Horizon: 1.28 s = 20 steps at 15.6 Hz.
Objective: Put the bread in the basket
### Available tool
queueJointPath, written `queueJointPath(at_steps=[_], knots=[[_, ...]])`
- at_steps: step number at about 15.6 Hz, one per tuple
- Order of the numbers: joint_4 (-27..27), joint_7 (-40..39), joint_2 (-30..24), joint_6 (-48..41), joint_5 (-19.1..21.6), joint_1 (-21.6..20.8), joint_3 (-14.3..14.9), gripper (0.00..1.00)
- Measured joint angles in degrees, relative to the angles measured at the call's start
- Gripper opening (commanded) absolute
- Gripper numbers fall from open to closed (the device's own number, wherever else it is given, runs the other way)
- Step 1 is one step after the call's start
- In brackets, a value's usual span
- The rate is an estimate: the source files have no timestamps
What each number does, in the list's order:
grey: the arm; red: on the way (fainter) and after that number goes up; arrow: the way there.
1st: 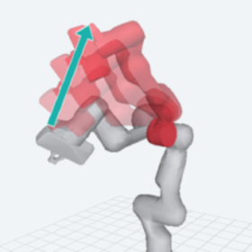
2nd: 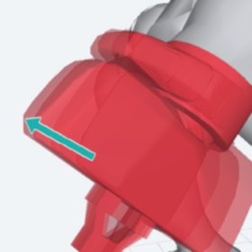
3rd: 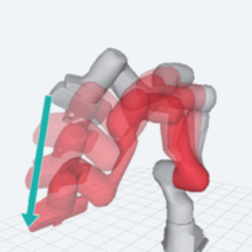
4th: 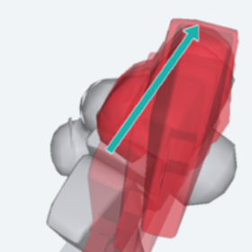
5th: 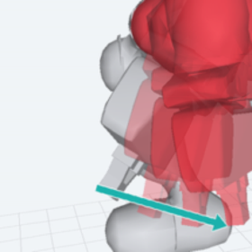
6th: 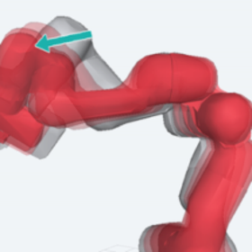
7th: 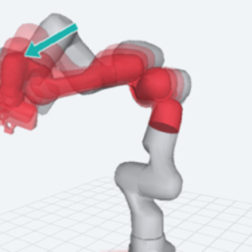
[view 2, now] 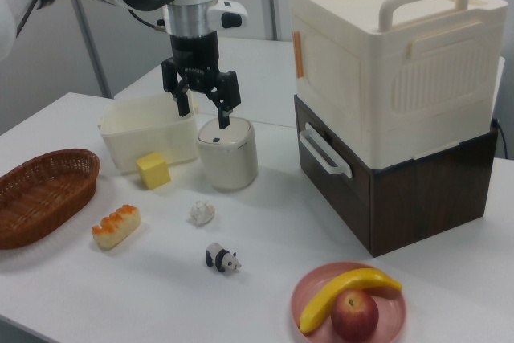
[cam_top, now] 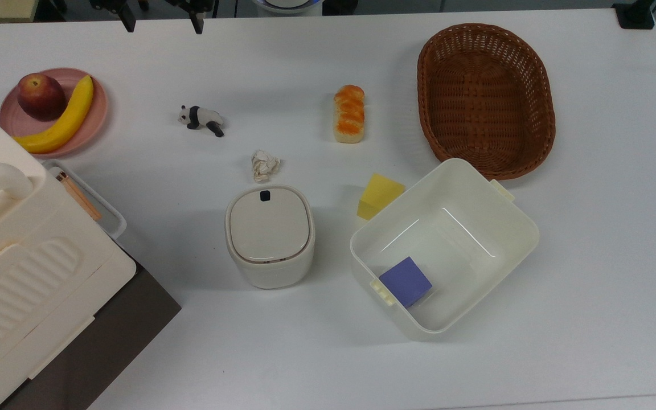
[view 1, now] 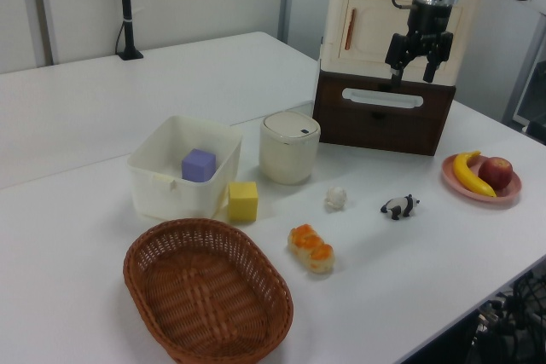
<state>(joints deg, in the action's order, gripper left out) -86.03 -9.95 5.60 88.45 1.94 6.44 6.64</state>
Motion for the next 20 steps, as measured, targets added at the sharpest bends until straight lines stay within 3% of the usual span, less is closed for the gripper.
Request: queueJointPath(at_steps=[6, 10, 15, 20], knots=[[-2.78, 2.7, 0.79, -0.01, -0.33, -4.14, -0.06, 1.0], [-7.19, 8.74, 1.94, 0.98, -1.42, -10.85, -0.18, 1.0], [-14.48, 17.88, 3.8, 8.9, -3.28, -19.36, -0.36, 1.0], [-16.93, 21.68, 8.38, 11.83, -3.48, -23.6, -0.4, 1.0]])
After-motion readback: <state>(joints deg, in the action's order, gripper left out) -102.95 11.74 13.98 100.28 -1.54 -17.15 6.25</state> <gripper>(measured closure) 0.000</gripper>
